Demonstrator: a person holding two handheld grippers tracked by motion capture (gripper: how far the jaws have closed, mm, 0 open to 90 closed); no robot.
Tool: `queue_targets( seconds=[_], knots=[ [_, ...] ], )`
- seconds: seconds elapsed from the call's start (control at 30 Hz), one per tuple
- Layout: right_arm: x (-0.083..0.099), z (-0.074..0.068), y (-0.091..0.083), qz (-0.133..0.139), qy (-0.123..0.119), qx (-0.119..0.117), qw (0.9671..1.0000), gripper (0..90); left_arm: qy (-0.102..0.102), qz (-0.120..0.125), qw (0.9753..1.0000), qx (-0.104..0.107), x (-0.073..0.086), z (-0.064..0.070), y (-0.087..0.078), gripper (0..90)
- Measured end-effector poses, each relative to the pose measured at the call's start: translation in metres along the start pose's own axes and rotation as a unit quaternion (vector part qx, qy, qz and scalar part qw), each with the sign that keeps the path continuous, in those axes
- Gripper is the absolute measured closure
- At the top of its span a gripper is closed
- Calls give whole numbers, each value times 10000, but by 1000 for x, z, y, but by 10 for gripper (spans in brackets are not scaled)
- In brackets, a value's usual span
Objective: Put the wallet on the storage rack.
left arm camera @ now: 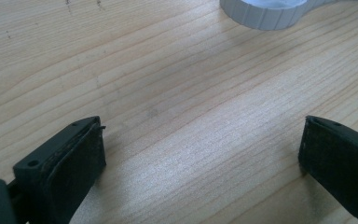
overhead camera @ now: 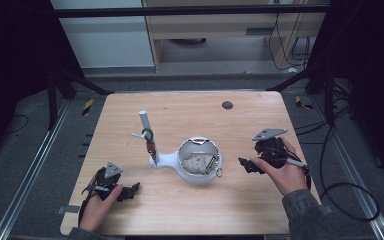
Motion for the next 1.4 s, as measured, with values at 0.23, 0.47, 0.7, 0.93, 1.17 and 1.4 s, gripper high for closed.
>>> queue_targets(
  seconds=[0.23, 0.47, 0.7, 0.93, 1.17, 1.4],
  knots=[
    [12, 8, 2, 53, 220, 77, 9997, 53, -7, 3, 10000, 3, 0, 0, 0, 0],
    [24, 14, 8, 113, 438, 141, 9989, 53, -4, -7, 10000, -1, 0, 0, 0, 0],
    [40, 19, 22, 54, 686, 228, 9974, 55, -3, -9, 10000, -1, 0, 0, 0, 0],
    [56, 19, 36, -140, 911, 157, 9956, 59, -3, -10, 10000, -2, 0, 0, 0, 0],
    [66, 20, 46, -230, 936, 225, 9951, 58, -1, -10, 10000, -2, 0, 0, 0, 0],
    [73, 20, 56, -344, 982, 265, 9942, 59, -3, -9, 10000, -2, 0, 0, 0, 0]
  ],
)
Point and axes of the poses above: each handheld gripper's, and its own axes: y roughly forward along the jaws, x roughly out of its underside, z roughly to its right, the point moved 5 cm from there along y, roughly forward along the jaws, and after that the axes turned 12 degrees about x, right-handed, at the moved point
